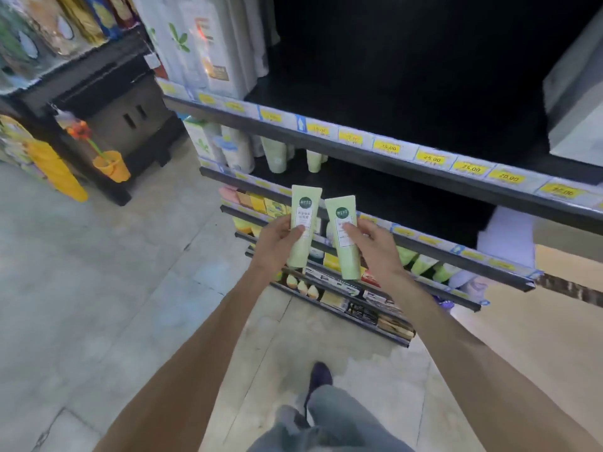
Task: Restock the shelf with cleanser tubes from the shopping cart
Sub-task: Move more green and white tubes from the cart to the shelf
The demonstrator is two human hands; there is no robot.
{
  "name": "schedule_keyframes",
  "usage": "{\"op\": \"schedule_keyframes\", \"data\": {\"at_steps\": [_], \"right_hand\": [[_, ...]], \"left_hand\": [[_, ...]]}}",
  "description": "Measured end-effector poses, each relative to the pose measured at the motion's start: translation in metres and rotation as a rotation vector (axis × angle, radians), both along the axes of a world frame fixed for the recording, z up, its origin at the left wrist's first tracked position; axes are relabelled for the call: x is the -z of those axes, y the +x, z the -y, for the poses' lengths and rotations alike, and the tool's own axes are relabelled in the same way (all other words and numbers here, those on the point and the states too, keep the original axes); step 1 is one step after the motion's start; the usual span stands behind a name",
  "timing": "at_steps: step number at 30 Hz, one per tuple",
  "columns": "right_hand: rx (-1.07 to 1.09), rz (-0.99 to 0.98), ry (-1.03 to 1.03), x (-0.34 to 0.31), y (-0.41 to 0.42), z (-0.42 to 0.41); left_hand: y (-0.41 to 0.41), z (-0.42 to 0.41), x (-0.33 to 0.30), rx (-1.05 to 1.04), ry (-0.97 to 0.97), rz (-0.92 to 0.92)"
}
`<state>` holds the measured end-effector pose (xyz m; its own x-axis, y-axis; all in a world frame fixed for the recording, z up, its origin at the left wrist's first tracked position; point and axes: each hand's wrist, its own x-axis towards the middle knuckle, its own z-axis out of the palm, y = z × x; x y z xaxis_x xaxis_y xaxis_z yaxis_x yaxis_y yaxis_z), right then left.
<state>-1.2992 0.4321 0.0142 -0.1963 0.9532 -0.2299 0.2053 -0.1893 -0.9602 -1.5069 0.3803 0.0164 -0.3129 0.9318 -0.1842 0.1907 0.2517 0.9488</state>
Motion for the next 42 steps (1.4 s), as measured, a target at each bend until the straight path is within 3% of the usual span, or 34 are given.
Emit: {"op": "schedule_keyframes", "data": {"at_steps": [15,22,33,42], "right_hand": [[0.249,-0.024,-0.058,0.016,-0.049,-0.086],[0.329,0.021,-0.018,0.032,-0.063,-0.108],[0.317,0.031,0.016,0.038,-0.067,-0.133],[0.387,-0.134,0.132,0.043,-0.064,-0.146]], "left_hand": [[-0.056,-0.147,0.027,0.158,0.029,-0.044],[-0.076,-0.17,0.052,0.237,0.201,-0.054],[-0.076,-0.207,0.055,0.134,0.254,0.018],[-0.069,-0.196,0.074,0.158,0.398,-0.216]]}}
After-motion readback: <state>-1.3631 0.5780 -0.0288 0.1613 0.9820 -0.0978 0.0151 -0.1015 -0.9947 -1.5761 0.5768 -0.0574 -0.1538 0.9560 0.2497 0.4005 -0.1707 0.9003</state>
